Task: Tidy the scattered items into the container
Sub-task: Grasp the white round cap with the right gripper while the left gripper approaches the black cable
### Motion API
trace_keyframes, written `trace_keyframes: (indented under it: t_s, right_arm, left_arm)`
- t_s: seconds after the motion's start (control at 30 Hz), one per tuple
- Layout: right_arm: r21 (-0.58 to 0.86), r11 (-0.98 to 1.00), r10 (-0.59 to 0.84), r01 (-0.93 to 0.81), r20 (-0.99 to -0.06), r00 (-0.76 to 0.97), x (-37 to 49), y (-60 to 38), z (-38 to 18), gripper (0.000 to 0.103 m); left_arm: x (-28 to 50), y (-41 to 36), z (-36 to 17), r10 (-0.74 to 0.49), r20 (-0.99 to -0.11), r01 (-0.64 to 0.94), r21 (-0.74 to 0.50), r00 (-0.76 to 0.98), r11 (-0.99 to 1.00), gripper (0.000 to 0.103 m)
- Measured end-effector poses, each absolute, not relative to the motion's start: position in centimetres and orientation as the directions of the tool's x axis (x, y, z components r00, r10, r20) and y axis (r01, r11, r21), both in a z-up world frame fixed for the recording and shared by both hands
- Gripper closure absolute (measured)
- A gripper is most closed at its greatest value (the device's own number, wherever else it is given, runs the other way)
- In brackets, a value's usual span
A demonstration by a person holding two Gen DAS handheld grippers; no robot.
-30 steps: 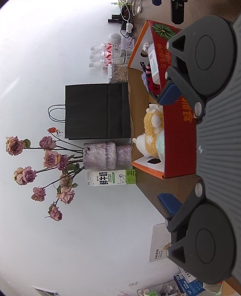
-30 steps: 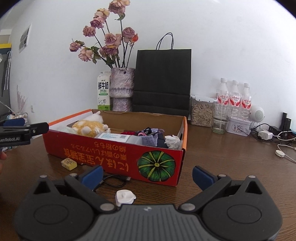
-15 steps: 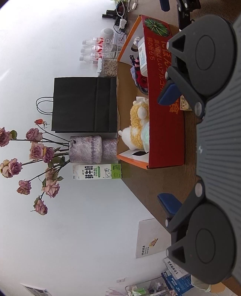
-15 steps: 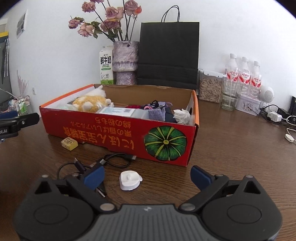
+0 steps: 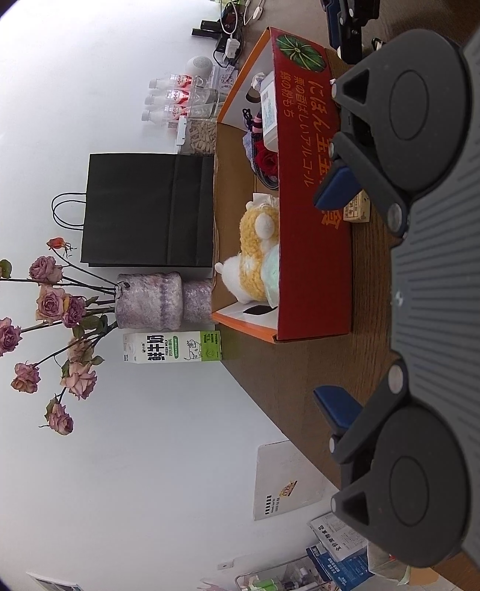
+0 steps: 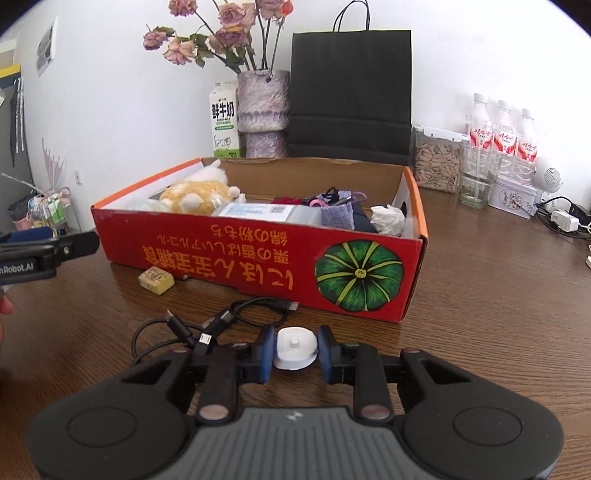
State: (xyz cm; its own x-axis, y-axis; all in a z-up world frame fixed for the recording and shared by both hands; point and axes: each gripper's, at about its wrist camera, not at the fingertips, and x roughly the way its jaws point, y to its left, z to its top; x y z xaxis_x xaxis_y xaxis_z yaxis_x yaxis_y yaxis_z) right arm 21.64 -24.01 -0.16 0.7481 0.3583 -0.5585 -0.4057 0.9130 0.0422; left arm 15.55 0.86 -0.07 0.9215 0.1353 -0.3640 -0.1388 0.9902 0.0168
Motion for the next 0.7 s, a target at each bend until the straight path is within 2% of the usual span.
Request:
trace_keyframes:
  t_s: [0.37, 0.7]
  right_arm:
    - [0.037, 0.927, 0.337, -0.374, -0.524, 0.782, 21.4, -24.7, 0.3, 0.079]
    - [0.063, 0.932, 0.341, -0.358, -0.494, 0.8, 21.3, -26.4, 0.8, 0.079]
  left_arm:
    - [16.0, -0.2, -0.2, 0.125, -0.39, -0.126, 0.024, 0.912, 0.992, 0.0]
    - [17.3, -6.1, -0.1, -0.031, -0.491, 0.032, -0.006, 0.871, 0.999, 0.0]
